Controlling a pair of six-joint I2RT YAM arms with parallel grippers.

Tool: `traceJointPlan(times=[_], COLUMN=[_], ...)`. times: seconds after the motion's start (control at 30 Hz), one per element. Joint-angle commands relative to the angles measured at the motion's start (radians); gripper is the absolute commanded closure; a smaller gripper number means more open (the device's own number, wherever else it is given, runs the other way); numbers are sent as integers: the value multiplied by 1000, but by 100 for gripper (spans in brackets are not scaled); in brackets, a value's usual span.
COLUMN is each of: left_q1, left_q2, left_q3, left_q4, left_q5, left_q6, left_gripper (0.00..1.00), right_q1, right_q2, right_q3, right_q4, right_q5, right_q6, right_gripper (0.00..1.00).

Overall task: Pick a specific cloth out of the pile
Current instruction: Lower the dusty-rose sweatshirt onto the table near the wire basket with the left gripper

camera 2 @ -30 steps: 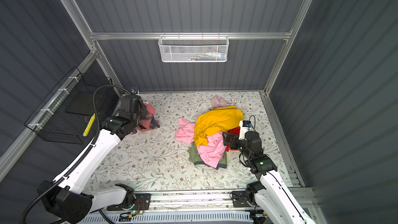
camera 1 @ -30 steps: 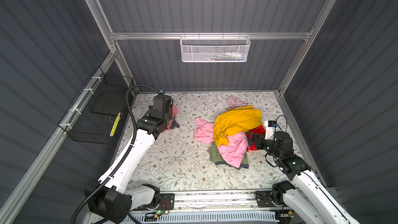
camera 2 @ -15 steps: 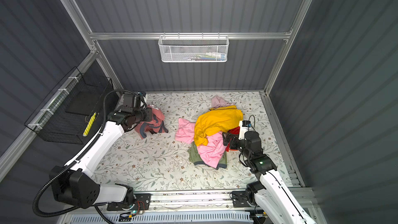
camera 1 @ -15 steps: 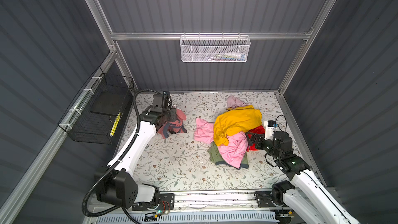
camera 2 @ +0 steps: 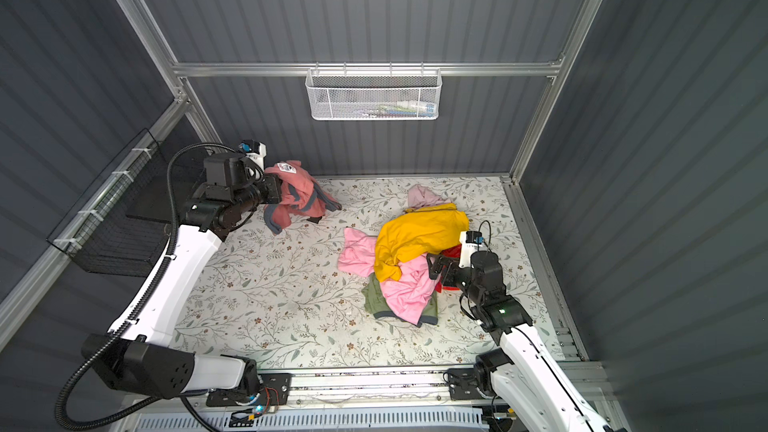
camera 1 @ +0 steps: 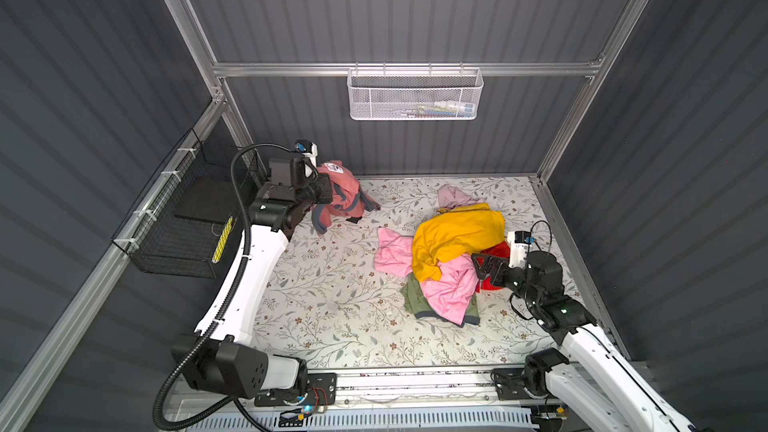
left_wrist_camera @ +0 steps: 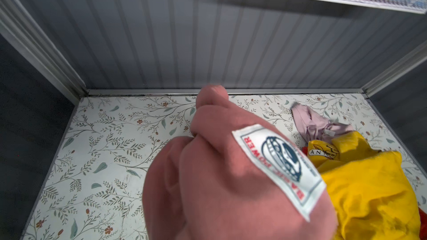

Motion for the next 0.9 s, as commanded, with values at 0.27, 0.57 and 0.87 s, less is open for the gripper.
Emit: traceJointPlan(times=[0.27, 0.57, 0.87], left_q1=[196, 202, 136], left_q2=[217, 365, 440], left_q3=[-197, -205, -277], left_q4=[87, -18, 16], left_q5=[332, 71, 30], left_q6=[-131, -57, -101], left_gripper=[100, 97, 33], right_q1=[-1, -1, -1], right_q2=[-6, 20, 57], right_q3=[-8, -7, 6], right_q4=[0, 16, 22], right_q5=[-10, -11, -9], right_q6=[9, 5, -12], right_gripper=[1, 1, 1])
